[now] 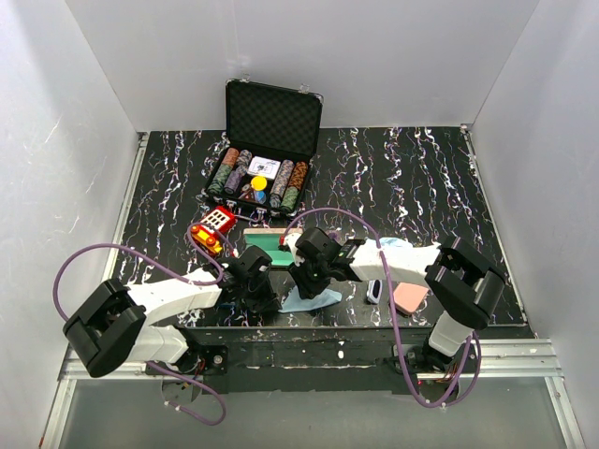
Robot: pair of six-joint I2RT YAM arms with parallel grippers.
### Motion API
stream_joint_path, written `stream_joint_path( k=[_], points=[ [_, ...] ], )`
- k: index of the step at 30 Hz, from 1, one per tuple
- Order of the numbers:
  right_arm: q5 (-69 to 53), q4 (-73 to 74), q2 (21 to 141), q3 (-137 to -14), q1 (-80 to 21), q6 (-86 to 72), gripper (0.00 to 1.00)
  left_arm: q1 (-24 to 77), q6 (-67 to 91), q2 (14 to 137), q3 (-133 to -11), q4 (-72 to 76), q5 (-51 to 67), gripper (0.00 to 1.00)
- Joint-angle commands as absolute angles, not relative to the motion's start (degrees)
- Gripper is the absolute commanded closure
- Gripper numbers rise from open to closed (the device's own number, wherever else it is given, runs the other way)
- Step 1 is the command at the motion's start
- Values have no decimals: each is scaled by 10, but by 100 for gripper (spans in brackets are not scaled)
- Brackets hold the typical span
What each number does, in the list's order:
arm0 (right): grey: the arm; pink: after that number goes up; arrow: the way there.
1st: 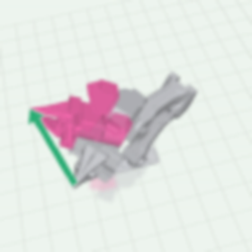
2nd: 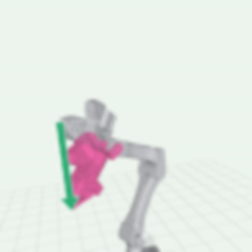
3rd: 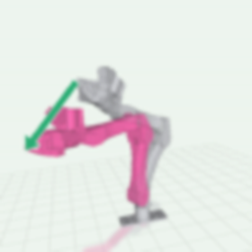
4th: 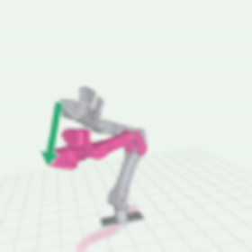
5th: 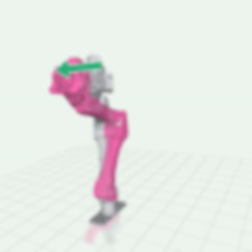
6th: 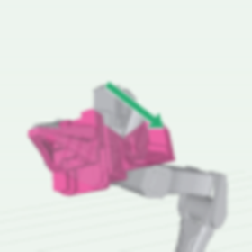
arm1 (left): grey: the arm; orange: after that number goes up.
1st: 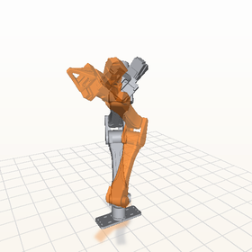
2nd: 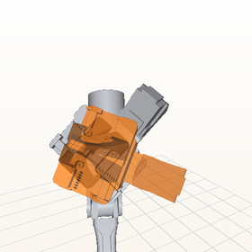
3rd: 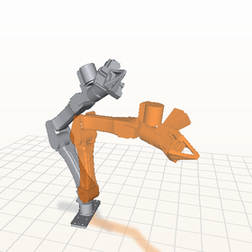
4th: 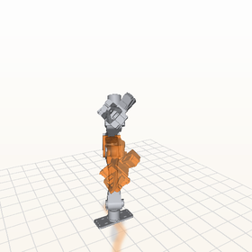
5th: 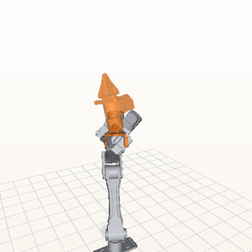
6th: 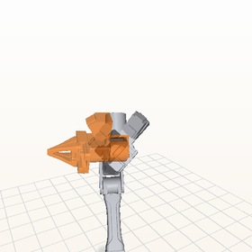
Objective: Organize the sunglasses
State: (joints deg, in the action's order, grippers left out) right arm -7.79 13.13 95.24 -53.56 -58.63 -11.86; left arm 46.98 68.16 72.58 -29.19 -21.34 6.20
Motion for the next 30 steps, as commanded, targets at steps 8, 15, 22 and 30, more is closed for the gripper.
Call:
stream_joint_path(
  k=[8,15,22,30],
  points=[
    [-4,127,943,-540,-589,-118,61,470,679,725,-298,-207,58,100],
    [15,139,954,-543,-589,-114,60,470,679,725,-296,-207,59,100],
    [-14,149,961,-541,-589,-107,59,470,681,730,-297,-204,59,100],
    [42,150,993,-555,-628,-109,66,470,680,742,-300,-198,62,100]
  ],
)
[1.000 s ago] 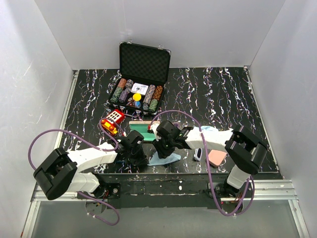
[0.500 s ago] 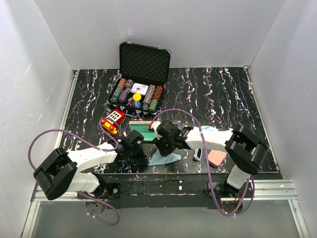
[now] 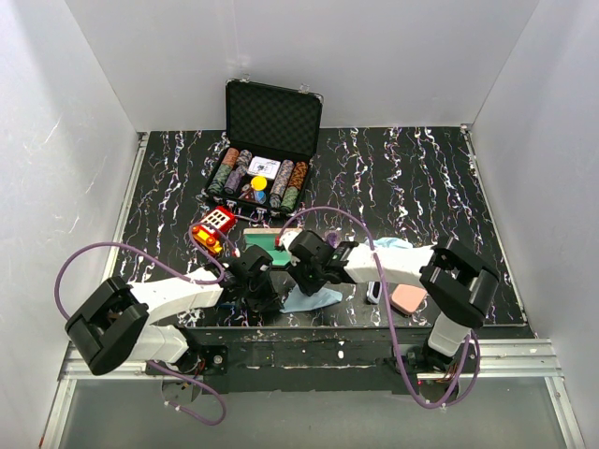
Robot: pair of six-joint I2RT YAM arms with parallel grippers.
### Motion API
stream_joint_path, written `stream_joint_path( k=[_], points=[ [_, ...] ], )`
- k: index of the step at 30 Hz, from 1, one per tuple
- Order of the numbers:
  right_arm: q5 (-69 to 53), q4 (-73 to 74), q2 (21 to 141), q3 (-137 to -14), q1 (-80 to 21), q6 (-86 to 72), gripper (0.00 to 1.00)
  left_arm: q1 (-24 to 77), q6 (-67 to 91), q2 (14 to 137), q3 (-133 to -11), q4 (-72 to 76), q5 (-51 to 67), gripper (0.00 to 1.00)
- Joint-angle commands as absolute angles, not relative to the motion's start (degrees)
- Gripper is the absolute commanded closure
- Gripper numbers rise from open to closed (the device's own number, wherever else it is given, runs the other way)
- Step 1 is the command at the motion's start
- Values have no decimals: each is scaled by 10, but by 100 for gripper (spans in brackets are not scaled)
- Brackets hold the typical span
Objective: Organize the sunglasses
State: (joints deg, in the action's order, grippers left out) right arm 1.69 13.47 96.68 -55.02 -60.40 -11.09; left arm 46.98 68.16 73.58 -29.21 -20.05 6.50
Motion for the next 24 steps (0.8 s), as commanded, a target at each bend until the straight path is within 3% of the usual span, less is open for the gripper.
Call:
stream_joint_path(
  k=[1,7,16,24],
  points=[
    [42,149,991,-554,-631,-110,68,470,680,743,-300,-198,62,100],
    [66,143,974,-551,-643,-116,85,470,681,739,-301,-199,59,100],
    [97,158,952,-555,-644,-119,85,470,685,725,-295,-207,55,100],
    [53,170,933,-557,-645,-125,74,471,686,719,-294,-208,52,100]
  ],
)
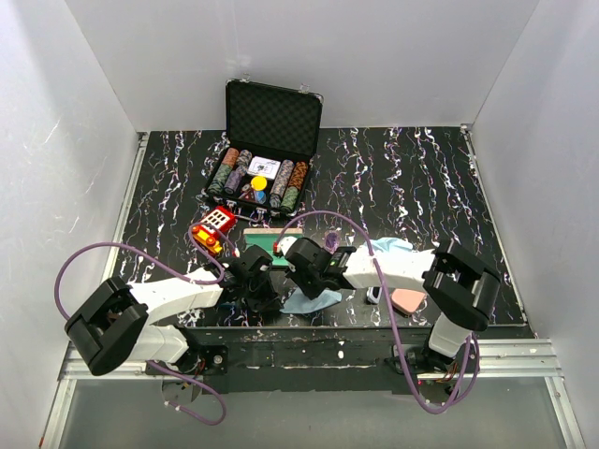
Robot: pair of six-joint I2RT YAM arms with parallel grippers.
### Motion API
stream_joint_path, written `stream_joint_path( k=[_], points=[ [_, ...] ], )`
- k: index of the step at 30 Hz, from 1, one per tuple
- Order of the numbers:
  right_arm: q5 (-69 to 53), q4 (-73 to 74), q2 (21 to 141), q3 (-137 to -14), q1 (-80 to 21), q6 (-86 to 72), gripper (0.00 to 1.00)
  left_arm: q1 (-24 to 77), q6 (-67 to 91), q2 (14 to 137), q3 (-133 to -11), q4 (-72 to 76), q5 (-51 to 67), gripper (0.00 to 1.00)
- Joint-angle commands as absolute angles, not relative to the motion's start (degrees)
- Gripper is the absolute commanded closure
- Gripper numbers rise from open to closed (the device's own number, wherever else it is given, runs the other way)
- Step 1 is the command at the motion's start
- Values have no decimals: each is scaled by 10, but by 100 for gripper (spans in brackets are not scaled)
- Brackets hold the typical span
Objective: Organize the sunglasses
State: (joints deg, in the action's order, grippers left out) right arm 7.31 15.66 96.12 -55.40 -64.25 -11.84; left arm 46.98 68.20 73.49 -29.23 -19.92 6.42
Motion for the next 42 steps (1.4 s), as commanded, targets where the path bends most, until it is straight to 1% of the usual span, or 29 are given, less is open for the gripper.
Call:
stream_joint_path(
  k=[1,7,15,19,27,35,40,42],
  points=[
    [48,172,931,-556,-644,-126,73,470,686,720,-294,-208,52,100],
    [26,172,912,-554,-644,-133,67,470,686,725,-296,-208,53,100],
    [4,159,910,-548,-645,-134,64,470,686,725,-296,-207,54,100],
    [42,177,923,-553,-644,-142,61,470,686,725,-295,-207,54,100],
    [66,174,912,-532,-643,-159,55,470,686,727,-295,-205,55,100],
    [47,178,933,-543,-643,-161,56,470,685,729,-295,-205,57,100],
    [-19,159,918,-537,-643,-154,61,470,686,733,-298,-205,57,100],
    [-34,154,914,-534,-644,-154,61,470,686,734,-299,-205,57,100]
  ],
)
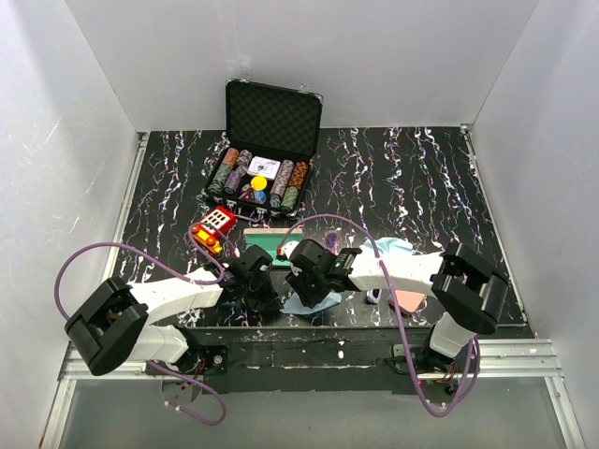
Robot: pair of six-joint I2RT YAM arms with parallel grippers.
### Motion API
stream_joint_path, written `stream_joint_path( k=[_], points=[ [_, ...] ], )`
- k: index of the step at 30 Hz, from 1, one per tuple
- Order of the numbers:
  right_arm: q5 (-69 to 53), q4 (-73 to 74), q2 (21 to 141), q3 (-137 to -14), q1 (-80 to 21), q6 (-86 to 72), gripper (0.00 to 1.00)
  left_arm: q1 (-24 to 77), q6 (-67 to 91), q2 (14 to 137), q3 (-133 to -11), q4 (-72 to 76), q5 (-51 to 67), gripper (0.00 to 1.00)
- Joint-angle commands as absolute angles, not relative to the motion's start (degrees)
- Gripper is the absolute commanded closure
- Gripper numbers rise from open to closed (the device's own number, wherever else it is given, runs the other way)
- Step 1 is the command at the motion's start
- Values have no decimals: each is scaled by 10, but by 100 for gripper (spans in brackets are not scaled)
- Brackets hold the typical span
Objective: Organize the sunglasses
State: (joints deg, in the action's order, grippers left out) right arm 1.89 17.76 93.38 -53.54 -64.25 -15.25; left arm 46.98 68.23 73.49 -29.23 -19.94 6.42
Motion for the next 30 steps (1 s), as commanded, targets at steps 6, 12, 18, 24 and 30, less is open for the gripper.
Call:
stream_joint_path(
  k=[6,12,18,24,30],
  points=[
    [37,156,902,-534,-641,-155,58,470,684,730,-297,-205,58,100],
    [45,146,884,-530,-600,-135,56,470,684,729,-294,-207,58,100],
    [35,149,917,-544,-585,-113,56,470,684,734,-295,-207,57,100],
    [19,142,933,-540,-581,-110,56,470,681,740,-295,-207,57,100],
    [4,121,933,-535,-581,-112,68,470,681,740,-298,-208,58,100]
  ],
)
